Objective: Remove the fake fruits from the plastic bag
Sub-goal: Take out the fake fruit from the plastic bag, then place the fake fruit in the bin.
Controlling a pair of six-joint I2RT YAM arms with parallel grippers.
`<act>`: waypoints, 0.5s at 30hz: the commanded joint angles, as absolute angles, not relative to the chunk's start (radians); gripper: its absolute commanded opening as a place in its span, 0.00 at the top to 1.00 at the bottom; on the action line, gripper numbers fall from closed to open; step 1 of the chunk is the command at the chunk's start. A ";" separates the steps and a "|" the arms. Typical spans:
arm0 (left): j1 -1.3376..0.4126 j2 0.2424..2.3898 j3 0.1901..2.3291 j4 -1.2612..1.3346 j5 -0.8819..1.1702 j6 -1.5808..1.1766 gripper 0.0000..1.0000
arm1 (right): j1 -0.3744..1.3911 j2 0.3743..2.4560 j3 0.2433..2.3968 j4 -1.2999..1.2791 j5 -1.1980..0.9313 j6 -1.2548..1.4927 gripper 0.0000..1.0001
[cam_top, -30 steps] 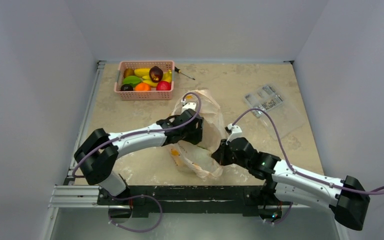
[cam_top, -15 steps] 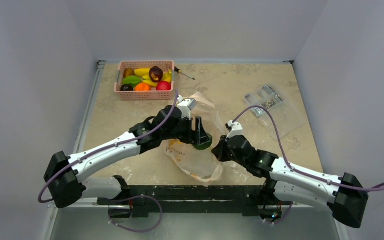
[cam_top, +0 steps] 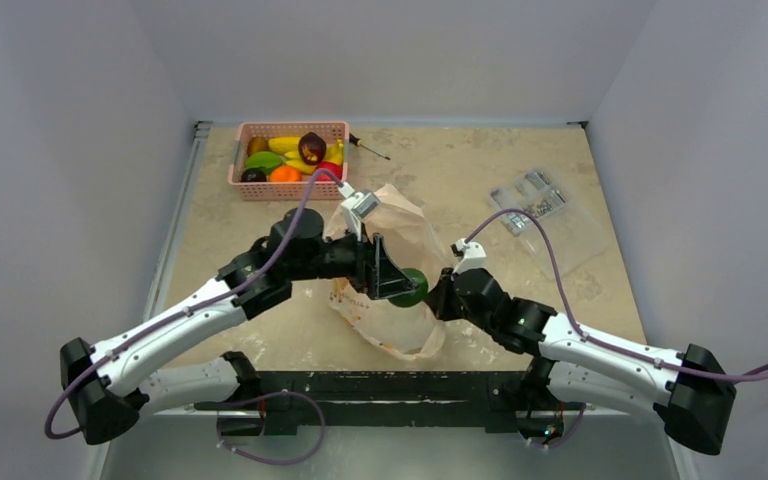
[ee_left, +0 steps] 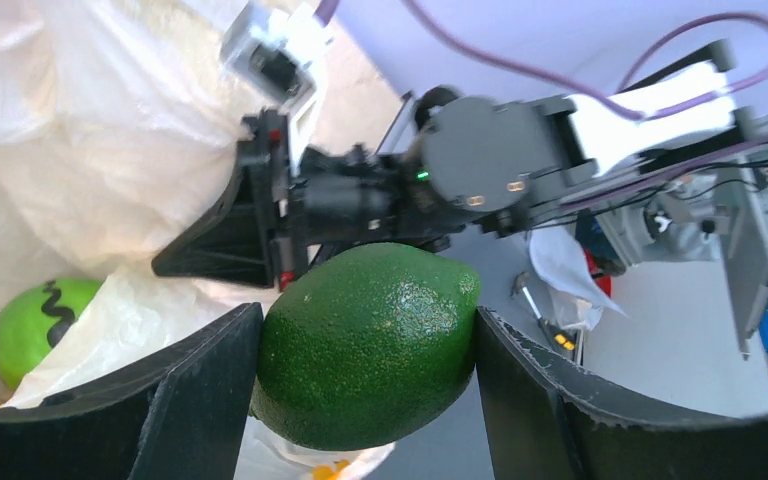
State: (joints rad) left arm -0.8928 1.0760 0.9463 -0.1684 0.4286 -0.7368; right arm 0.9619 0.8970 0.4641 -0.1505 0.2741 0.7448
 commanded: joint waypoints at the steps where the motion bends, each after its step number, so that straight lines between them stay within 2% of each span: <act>1: -0.842 0.973 1.040 -0.166 0.508 -0.720 0.91 | 0.963 0.906 0.518 -0.136 0.318 0.746 1.00; 6: -0.730 0.900 1.141 -0.363 0.440 -0.664 0.91 | 0.962 0.931 0.528 -0.137 0.327 0.746 1.00; 8: -0.675 0.881 1.197 -0.468 0.356 -0.617 0.97 | 0.962 0.935 0.527 -0.134 0.323 0.747 1.00; 9: -0.653 0.874 1.233 -0.533 0.281 -0.592 1.00 | 0.962 0.938 0.525 -0.128 0.319 0.747 1.00; 15: -0.604 0.889 1.391 -0.715 -0.276 -0.508 1.00 | 0.962 0.957 0.532 -0.129 0.318 0.744 1.00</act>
State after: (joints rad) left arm -0.6262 0.8829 1.3014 -0.5701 0.1299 -0.5999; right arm 0.9619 0.9501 0.4820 -0.1497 0.2947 0.7444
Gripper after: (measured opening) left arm 0.714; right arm 0.005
